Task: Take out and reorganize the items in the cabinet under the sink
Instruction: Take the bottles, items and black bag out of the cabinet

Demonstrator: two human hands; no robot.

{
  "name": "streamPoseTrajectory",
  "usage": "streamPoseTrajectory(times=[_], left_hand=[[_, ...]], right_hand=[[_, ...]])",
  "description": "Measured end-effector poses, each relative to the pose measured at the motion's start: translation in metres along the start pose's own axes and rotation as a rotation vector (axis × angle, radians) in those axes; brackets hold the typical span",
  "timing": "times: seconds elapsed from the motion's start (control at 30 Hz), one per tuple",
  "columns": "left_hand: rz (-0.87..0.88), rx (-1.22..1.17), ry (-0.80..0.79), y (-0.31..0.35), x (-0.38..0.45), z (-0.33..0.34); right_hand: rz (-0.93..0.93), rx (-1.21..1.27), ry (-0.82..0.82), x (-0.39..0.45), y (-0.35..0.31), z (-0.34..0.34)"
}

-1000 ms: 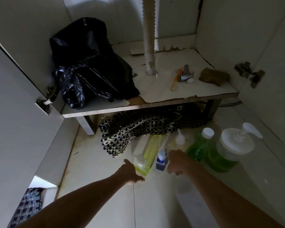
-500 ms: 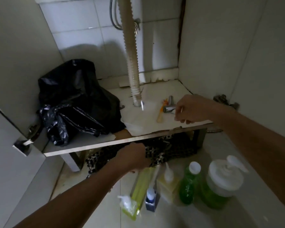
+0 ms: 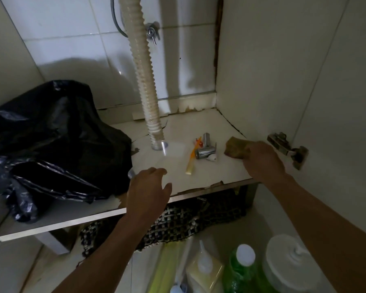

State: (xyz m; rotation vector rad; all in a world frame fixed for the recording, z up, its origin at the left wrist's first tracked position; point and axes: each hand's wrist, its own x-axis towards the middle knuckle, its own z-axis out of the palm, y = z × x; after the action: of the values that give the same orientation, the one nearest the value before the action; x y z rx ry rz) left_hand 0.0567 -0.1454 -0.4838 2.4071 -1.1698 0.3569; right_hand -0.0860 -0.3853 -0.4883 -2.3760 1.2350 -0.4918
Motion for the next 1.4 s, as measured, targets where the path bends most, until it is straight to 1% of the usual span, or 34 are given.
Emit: streamPoseTrajectory(times=[0.07, 0.13, 0.2, 0.33, 0.4, 0.47, 0.6, 0.67, 0.8, 0.9, 1.0, 1.07, 1.13, 1.2, 1.3, 1.4], left_hand=[[0.001, 0.004, -0.021, -0.002, -0.001, 0.007], [0.04, 0.036, -0.035, -0.007, -0.003, 0.012], [0.074, 0.07, -0.001, -0.012, -0.004, 0.015], [0.087, 0.021, -0.007, -0.012, -0.006, 0.011], [0.086, -0.033, -0.014, -0.013, -0.006, 0.006], [0.097, -0.084, 0.023, -0.014, -0.008, 0.0], [0.142, -0.141, 0.076, -0.016, -0.017, -0.016], [0.191, -0.182, 0.082, -0.016, -0.027, -0.026], [0.323, -0.336, 0.014, -0.018, -0.053, -0.058], [0.428, -0.46, -0.164, -0.019, -0.067, -0.092], [0.548, -0.471, -0.393, -0.011, -0.072, -0.124], [0.558, -0.461, -0.566, 0.0, -0.072, -0.14], [0.529, -0.467, -0.789, 0.013, -0.075, -0.149], [0.532, -0.461, -0.968, 0.027, -0.084, -0.15], [0.606, -0.424, -1.129, 0.047, -0.11, -0.135], [0.692, -0.3, -1.212, 0.058, -0.146, -0.098]], right_hand=[[0.036, -0.019, 0.012, 0.01, -0.001, 0.005], [0.118, -0.065, -0.022, 0.013, -0.001, 0.011], [0.152, -0.103, -0.008, 0.013, 0.001, 0.018], [0.136, -0.024, 0.114, 0.012, 0.006, 0.025], [0.156, 0.021, 0.098, 0.006, 0.003, 0.023], [0.173, 0.038, 0.093, -0.001, 0.0, 0.017], [0.053, 0.031, 0.166, -0.016, -0.015, -0.005], [0.021, 0.08, 0.12, -0.027, -0.027, -0.021], [0.004, 0.207, -0.044, -0.056, -0.053, -0.06], [-0.019, 0.179, -0.106, -0.084, -0.067, -0.092], [-0.034, 0.114, -0.224, -0.119, -0.079, -0.123], [-0.035, 0.064, -0.33, -0.143, -0.087, -0.145], [-0.034, -0.056, -0.446, -0.162, -0.09, -0.16], [-0.02, -0.149, -0.589, -0.177, -0.091, -0.169], [-0.003, -0.249, -0.81, -0.196, -0.092, -0.161], [0.022, -0.471, -0.959, -0.214, -0.083, -0.12]])
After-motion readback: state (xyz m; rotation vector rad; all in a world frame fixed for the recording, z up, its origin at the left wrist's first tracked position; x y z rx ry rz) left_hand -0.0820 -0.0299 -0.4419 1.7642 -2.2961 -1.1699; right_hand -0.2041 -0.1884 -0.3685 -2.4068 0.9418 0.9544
